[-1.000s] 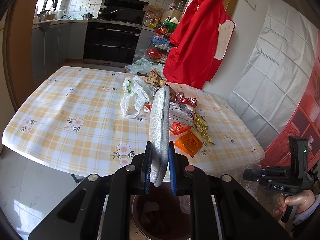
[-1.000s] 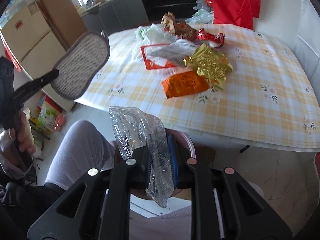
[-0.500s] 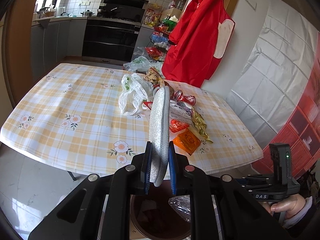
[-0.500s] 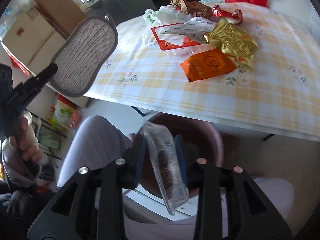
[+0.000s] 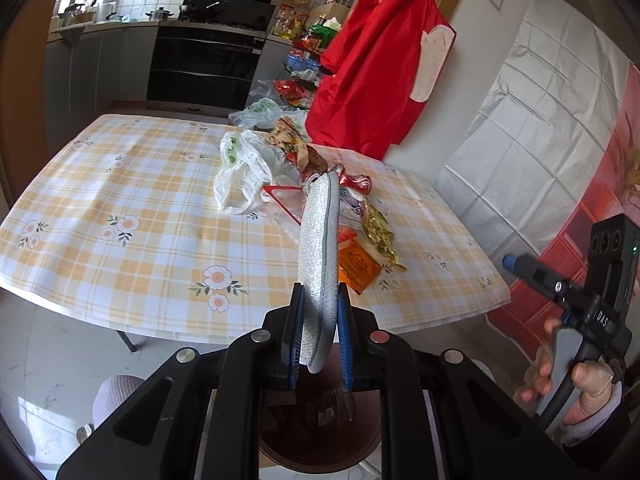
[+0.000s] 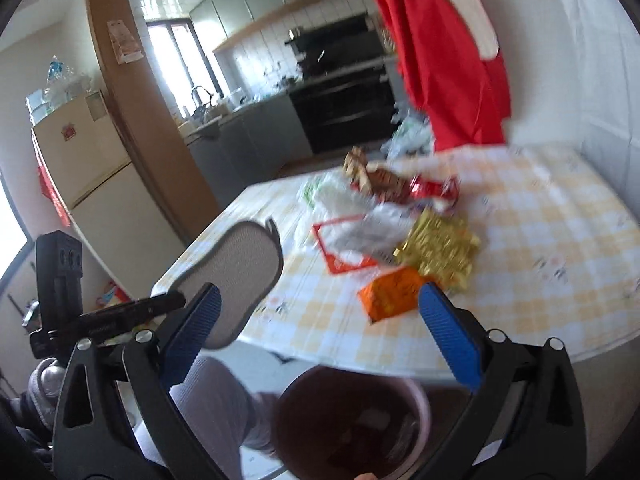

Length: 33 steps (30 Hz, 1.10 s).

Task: Collect trash
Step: 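Carry the clear tray and white sponge over the bin and release both, then reach the right gripper to the gold foil wrapper and grasp it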

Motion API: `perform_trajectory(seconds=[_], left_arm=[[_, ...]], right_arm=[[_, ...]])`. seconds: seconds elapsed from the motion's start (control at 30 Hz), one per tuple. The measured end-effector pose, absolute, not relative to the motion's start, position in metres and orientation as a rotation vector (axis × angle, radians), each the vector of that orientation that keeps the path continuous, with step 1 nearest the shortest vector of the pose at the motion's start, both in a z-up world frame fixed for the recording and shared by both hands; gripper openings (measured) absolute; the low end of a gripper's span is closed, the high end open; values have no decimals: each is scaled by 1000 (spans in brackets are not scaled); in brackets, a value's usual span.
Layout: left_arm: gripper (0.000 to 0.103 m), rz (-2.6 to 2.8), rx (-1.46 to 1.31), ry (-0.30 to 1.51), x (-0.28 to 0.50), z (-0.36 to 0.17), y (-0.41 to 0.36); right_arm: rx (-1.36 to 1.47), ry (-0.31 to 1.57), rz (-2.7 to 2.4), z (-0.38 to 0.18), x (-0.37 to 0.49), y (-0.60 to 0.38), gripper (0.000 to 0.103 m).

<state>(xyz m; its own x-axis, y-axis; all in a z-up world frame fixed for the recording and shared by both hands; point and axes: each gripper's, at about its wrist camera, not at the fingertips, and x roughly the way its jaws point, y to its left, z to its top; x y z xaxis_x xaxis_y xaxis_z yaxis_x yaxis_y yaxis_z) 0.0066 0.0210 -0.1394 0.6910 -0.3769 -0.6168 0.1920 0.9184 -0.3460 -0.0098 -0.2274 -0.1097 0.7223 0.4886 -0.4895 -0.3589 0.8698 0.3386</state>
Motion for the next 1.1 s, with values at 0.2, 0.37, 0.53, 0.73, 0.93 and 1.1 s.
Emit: perform_trajectory(seconds=[0.2,0.37,0.53,0.73,0.93,1.1], left_arm=[[16,-400,-227,786,4,-143,3],[16,-477,-184,798,0,-144,-16],[21,-515,-169,811,0,-149,-27],[80,-438,-192,725,-3,-139,-12],[97,-289,-244,687,1,-136,18],[97,-212,-303,723,9,-144,38]], right_arm=[[248,549,388,-97,-12,-245,98],[261,548,376,-96,-12,-257,98],[286,531,355,-97,-16,-267,98],[277,536,296,-101,-18,-269,98],[222,542,221,-107,-16,-265,98],[207,550,225,-111,-15,-261,98]])
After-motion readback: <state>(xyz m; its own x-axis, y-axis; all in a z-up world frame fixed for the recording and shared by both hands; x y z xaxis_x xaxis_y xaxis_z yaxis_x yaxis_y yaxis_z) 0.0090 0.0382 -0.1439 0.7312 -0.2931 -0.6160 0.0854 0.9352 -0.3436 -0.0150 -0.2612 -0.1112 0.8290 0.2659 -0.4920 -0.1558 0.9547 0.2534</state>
